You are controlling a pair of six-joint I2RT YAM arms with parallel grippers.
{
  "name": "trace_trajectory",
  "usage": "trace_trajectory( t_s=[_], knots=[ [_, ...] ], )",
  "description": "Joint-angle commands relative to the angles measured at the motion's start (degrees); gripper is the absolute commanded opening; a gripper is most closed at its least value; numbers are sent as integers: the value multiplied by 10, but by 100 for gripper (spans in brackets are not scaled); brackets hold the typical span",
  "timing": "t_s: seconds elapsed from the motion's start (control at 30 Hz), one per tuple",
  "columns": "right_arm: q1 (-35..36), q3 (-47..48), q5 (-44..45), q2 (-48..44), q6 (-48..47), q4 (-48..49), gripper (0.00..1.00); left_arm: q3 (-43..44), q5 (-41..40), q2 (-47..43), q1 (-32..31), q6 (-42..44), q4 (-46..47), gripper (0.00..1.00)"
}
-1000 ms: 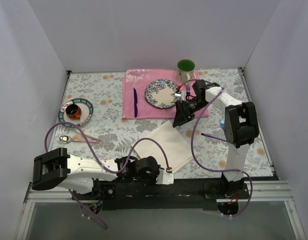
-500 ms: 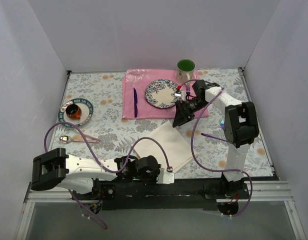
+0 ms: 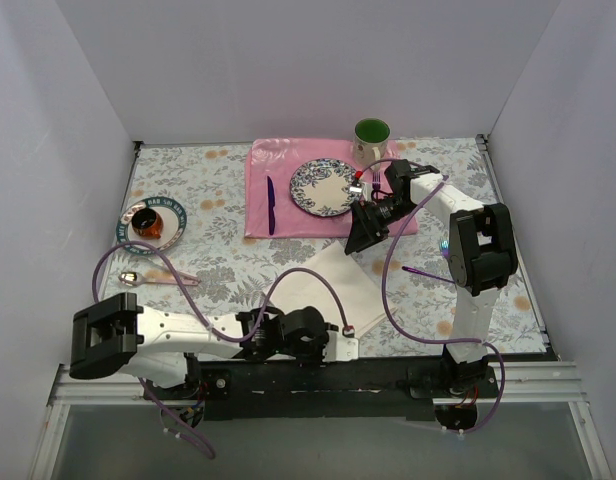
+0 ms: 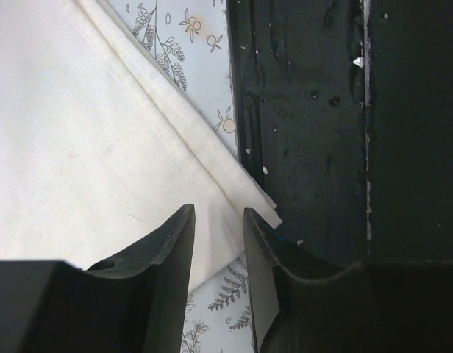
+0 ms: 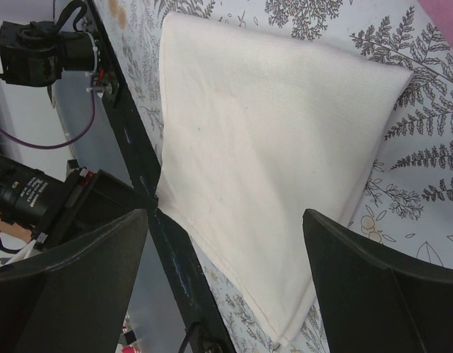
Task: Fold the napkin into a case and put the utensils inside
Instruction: Pick up the top corner of the square folded napkin from the center of the board.
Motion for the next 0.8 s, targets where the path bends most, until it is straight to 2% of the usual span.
trace_trajectory(
  t_s=[0.0, 0.27, 0.43, 0.6, 0.77],
  knots=[
    [-1, 12, -13, 1, -5, -8, 95, 22, -19, 23, -3, -20, 7, 34],
    [-1, 10, -13, 4, -6, -8, 95, 3, -37, 42, -4, -9, 22, 39],
    [-1, 11, -13, 8, -4, -6, 95, -20, -37, 30, -12, 9, 22, 46],
    [-1, 13, -19, 14, -2, -6, 95, -19, -55, 33, -12, 4, 23, 45],
    [0, 13, -17, 13, -2, -6, 95, -11, -64, 30, -12, -5, 24, 34]
  ],
)
